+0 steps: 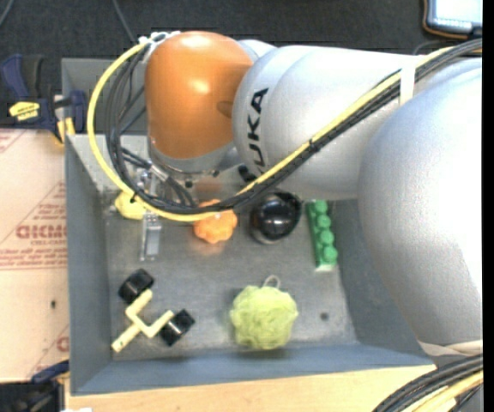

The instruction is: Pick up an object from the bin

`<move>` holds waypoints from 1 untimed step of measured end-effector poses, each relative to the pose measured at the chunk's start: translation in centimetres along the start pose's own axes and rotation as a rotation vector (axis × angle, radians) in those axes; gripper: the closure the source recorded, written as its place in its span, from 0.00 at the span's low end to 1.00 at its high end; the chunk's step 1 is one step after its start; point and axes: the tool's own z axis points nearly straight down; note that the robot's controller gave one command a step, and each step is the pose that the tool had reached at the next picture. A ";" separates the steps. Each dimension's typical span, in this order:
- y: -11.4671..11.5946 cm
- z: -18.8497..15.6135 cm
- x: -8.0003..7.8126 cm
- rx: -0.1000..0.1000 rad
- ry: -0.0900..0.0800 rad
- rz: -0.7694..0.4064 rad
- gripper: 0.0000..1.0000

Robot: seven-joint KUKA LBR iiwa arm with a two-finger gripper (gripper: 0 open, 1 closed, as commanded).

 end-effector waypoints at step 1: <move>-0.1 -0.5 -0.1 -0.002 -0.008 0.004 0.00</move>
Offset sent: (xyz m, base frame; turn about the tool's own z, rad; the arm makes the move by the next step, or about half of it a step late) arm -0.0081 0.0098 -0.1425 -0.3097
